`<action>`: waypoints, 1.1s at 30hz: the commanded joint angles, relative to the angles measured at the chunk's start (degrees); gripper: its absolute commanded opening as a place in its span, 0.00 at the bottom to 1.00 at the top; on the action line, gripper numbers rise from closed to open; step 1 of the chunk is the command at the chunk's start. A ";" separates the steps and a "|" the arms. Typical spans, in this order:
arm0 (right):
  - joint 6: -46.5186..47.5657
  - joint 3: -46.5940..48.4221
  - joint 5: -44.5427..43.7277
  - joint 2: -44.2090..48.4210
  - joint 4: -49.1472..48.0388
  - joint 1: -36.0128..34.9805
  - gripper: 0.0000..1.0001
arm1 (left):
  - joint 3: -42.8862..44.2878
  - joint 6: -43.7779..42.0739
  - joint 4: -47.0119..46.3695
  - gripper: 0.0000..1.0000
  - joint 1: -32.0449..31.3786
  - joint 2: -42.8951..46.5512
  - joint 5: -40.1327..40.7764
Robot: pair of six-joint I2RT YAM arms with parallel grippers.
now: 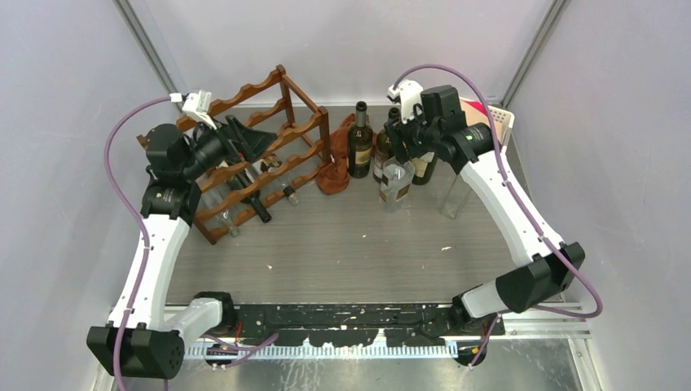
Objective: Put the wine bottle on the wine rack
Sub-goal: Pick up the wine bottle from the center of the board.
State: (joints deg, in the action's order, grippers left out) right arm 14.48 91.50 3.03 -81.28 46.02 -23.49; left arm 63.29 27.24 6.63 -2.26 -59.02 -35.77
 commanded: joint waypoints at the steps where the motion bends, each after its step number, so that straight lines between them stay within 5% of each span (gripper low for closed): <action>1: -3.03 2.26 0.74 -2.96 1.20 0.71 0.63 | -1.73 1.49 -10.69 0.90 -4.45 1.15 -1.96; 6: -3.84 1.67 3.98 -3.70 2.29 0.64 0.50 | -4.69 -7.25 -10.52 0.90 -11.56 2.75 0.63; 10: -3.85 1.57 3.70 -2.64 1.68 0.76 0.17 | -7.71 -14.44 -11.38 0.90 -17.24 3.24 3.21; 13: -4.41 1.93 4.62 -0.48 0.77 1.07 0.04 | -9.31 -19.69 -11.58 0.92 -22.37 1.95 6.45; 19: -8.47 2.28 12.36 3.21 -0.35 2.09 0.01 | -13.66 -28.98 -18.02 0.95 -33.09 -2.47 11.66; 33: -25.06 -2.03 31.26 5.29 -7.04 8.86 0.01 | -15.69 -30.49 -22.88 1.00 -41.64 -6.72 19.35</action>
State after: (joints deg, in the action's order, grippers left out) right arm -2.31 89.19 25.67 -79.07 48.93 -16.40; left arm 48.99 -1.26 -10.96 -42.24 -66.57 -20.45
